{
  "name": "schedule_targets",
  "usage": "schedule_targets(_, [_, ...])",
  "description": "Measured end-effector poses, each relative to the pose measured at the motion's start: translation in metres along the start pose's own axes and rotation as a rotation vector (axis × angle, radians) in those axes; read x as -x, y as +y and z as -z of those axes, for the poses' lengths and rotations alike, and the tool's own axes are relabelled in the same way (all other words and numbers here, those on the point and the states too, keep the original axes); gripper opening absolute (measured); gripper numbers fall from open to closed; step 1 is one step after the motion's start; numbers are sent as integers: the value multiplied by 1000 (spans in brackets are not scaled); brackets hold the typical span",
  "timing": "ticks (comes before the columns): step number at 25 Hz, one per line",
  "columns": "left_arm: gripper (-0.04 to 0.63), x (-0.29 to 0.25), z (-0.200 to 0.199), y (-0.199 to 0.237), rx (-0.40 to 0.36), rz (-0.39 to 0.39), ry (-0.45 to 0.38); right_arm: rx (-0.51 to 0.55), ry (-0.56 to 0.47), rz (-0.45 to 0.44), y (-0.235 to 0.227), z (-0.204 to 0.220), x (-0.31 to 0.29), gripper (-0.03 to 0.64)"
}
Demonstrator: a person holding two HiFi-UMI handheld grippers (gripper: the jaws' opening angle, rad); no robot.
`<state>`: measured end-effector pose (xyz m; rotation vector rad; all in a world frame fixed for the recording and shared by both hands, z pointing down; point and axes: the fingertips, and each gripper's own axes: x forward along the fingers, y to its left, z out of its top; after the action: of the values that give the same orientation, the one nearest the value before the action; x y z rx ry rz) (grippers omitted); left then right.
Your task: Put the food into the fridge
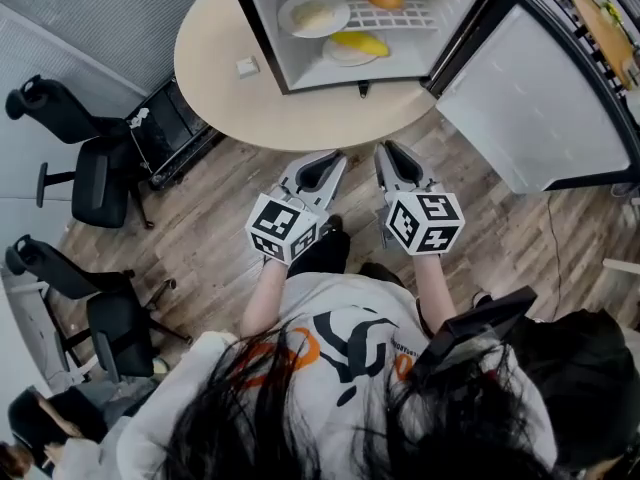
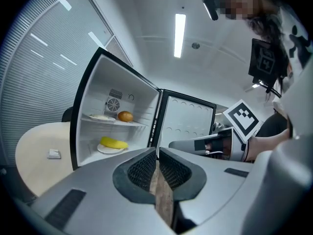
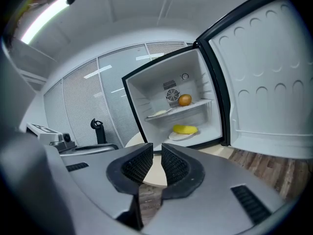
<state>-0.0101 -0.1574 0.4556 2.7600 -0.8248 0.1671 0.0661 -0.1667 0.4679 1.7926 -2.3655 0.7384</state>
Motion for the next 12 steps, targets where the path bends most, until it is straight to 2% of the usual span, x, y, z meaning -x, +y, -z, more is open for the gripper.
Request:
schedule_targets(7, [12,20,17,-49,2,-77,9,11,15,-58,-2,24,54,61])
schedule_targets(12, [12,34,38,-100,6,-100,26,17,39,-96,-5,49,99,61])
